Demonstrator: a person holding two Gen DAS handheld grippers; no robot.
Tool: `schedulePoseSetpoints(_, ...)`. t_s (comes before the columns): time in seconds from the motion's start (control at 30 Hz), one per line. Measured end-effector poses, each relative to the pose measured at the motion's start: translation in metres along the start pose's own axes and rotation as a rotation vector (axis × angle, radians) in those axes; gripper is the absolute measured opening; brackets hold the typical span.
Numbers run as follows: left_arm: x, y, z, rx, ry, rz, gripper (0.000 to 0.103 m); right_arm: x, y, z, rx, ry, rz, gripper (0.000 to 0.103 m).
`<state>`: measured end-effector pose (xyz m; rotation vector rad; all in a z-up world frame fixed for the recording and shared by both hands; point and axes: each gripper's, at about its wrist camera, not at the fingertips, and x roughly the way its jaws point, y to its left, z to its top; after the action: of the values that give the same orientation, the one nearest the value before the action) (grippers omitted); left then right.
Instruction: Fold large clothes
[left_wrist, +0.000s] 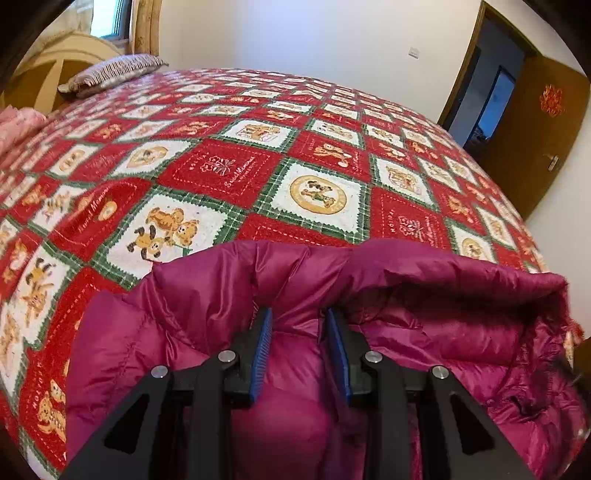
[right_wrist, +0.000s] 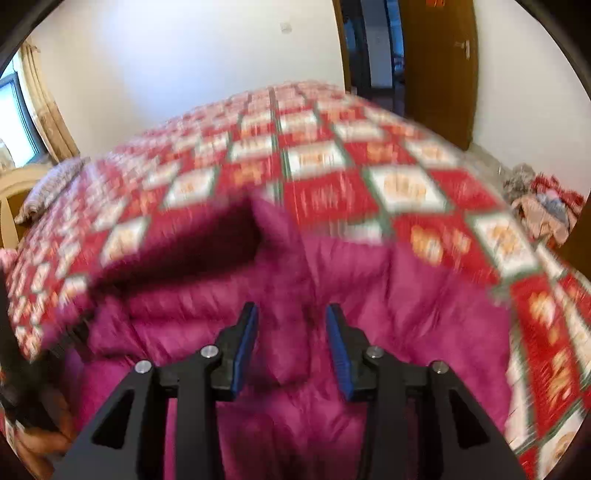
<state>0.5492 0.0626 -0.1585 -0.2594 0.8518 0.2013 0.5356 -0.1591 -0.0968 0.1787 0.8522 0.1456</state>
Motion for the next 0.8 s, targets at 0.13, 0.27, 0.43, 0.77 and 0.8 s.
schedulePoseSetpoints(0.13,0.001,-0.011,-0.001,0.046,-0.011,0.053,0.032,-0.002,0.007,0.05,0.055,-0.086,0.038,0.057)
schedulePoseSetpoints(0.27,0.006,0.0,0.004,0.007,-0.01,0.01,0.032,0.048,0.019,0.07,0.055,0.047,0.044,0.057)
schedulePoseSetpoints(0.43,-0.004,0.01,0.008,-0.054,0.0,-0.058,0.032,0.076,0.016,0.012,-0.033,0.202,0.044,0.056)
schedulePoseSetpoints(0.77,-0.041,-0.048,0.07,0.067,-0.132,-0.127,0.062,0.062,0.032,-0.014,-0.201,0.042,-0.061,0.057)
schedulePoseSetpoints(0.8,-0.029,-0.053,0.071,0.08,-0.089,-0.121,0.062,0.062,0.029,-0.014,-0.194,0.04,-0.052,0.057)
